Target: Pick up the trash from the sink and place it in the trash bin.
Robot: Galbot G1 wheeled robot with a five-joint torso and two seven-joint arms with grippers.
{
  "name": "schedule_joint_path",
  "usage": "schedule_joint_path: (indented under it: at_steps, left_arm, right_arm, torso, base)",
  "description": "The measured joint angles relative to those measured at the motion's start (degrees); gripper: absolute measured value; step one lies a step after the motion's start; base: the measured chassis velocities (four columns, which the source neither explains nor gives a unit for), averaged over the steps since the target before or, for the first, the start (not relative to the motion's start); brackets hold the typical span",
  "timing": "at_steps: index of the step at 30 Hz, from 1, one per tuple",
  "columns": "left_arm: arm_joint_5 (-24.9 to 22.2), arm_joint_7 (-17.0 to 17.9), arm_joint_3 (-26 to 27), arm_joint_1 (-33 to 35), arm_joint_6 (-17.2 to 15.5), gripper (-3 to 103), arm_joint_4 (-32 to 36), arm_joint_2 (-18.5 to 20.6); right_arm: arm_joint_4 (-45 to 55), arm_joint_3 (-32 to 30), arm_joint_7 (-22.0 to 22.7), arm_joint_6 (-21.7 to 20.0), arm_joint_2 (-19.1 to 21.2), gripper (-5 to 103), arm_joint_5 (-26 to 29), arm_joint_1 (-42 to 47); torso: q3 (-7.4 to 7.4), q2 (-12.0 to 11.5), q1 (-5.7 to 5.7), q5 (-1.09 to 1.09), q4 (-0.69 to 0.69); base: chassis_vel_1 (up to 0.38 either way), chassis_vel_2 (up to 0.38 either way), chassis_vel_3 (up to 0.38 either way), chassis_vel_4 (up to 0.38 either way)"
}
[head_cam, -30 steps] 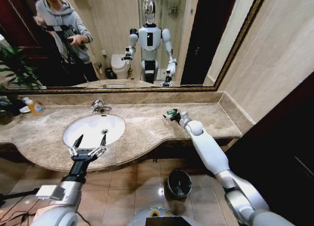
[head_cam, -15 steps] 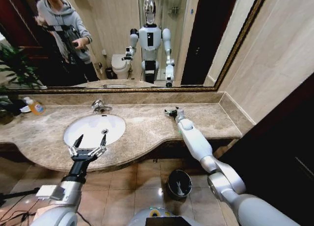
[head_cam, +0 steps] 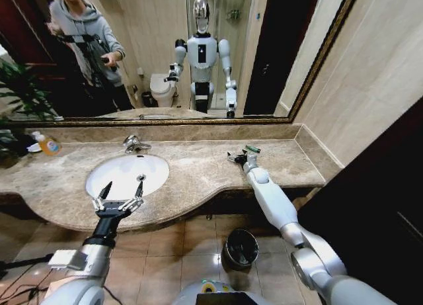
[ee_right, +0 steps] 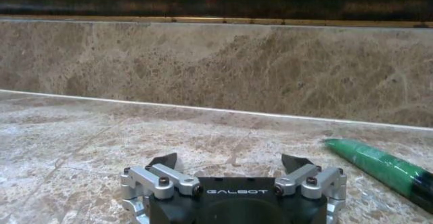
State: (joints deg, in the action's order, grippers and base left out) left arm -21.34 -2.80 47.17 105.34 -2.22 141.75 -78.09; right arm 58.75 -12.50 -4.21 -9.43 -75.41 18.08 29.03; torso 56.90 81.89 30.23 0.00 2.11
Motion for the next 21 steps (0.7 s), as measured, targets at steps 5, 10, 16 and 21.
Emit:
schedule_joint_path:
  at_steps: [5, 10, 16, 21]
  left_arm:
    - [0.0, 0.0, 0.0, 0.0, 0.0, 100, 0.0, 0.0]
    - [0.0, 0.0, 0.0, 0.0, 0.0, 100, 0.0, 0.0]
    - [0.0, 0.0, 0.0, 0.0, 0.0, 100, 0.0, 0.0]
    - [0.0, 0.0, 0.0, 0.0, 0.0, 100, 0.0, 0.0]
  right_arm:
    - [2.6, -0.1, -0.2, 1.0, 0.8, 100, 1.2, 0.9]
    - [-0.9, -0.8, -1.8, 7.4, 2.0, 100, 1.9, -0.7]
    - [-6.1, -1.5, -3.2, 11.6, 4.9, 100, 4.0, -3.2]
    - [-7.5, -1.8, -3.6, 13.0, 6.2, 100, 4.2, -4.0]
  torso:
    - [0.03, 0.0, 0.02, 0.04, -0.02]
    - [0.01, 0.0, 0.01, 0.02, 0.00]
    - [0.01, 0.0, 0.01, 0.02, -0.02]
    - [0.00, 0.0, 0.00, 0.02, -0.01]
  base:
    - [0.000, 0.000, 0.000, 0.000]
    - [0.000, 0.000, 0.000, 0.000]
    - [0.000, 0.000, 0.000, 0.000]
    - [0.000, 0.000, 0.000, 0.000]
